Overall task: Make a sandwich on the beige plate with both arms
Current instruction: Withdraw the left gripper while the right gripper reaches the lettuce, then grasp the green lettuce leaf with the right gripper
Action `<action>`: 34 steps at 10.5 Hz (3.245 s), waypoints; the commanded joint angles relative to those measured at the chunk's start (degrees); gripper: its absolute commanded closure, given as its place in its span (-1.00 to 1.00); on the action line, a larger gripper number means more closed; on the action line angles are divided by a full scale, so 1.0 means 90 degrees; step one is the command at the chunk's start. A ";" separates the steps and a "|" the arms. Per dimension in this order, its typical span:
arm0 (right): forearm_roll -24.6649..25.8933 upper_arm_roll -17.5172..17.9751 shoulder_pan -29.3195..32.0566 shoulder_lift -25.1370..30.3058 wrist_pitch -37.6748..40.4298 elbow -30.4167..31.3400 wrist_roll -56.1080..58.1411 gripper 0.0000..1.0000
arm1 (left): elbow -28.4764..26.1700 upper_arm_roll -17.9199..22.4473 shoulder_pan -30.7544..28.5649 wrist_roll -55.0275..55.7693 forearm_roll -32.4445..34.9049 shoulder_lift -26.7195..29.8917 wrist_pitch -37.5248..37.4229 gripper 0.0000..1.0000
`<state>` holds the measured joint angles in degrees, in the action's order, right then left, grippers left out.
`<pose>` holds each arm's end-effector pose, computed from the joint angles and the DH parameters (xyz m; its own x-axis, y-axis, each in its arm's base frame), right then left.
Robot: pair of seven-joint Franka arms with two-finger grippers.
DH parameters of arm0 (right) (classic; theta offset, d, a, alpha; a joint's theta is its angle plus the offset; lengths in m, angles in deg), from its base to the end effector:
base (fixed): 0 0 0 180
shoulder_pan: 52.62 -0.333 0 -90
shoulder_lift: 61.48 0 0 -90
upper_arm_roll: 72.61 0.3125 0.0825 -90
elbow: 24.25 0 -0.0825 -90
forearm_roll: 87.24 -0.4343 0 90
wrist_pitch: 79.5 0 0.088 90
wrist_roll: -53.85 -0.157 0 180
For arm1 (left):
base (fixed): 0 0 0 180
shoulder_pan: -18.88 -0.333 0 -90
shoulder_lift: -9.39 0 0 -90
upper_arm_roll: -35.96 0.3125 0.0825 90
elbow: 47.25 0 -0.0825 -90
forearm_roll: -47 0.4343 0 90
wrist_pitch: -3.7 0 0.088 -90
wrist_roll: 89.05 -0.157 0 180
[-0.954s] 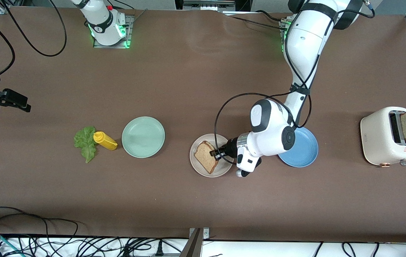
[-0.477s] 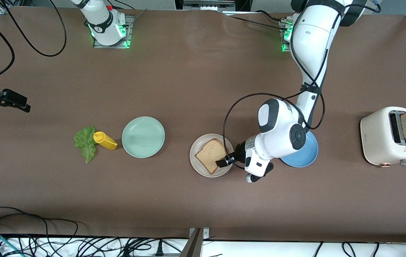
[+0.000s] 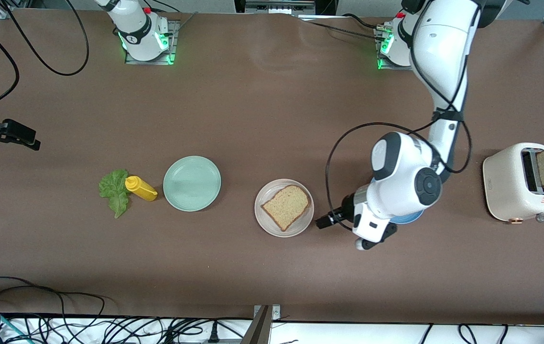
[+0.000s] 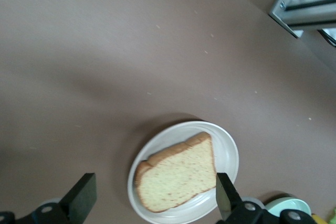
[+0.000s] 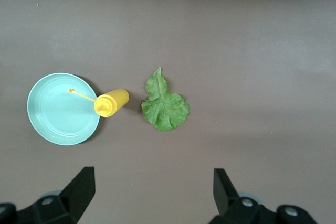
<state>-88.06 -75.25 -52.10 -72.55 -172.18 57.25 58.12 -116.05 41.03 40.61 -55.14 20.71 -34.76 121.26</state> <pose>0.6660 -0.0323 0.5301 0.9998 0.0196 0.0025 0.0196 -0.9998 -0.0053 0.7609 -0.2901 0.2654 0.8919 0.4252 -0.1544 0.4523 -0.8323 0.3206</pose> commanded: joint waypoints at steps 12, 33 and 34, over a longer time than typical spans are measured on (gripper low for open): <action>-0.0416 -0.0028 0.0021 -0.2050 -0.1216 -0.0110 0.0005 -1.00 | -0.0119 -0.0056 -0.1525 -0.1725 0.3057 0.2316 -0.3050 -1.00; -0.0427 -0.0028 0.0148 -0.2139 -0.5796 0.3621 0.1479 -0.12 | -0.0744 -0.0056 -0.1935 -0.2674 0.3057 0.2816 -0.3442 -0.99; -0.0427 -0.0028 0.0148 -0.2139 -0.5767 0.3621 0.1586 0.40 | -0.0744 -0.0056 -0.1946 -0.2664 0.3057 0.2835 -0.3452 -0.99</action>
<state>-90.80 -75.71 -51.14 -92.23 -223.27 89.02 70.00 -120.91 41.07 23.81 -78.07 46.59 -11.26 90.70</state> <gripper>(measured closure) 0.278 0.000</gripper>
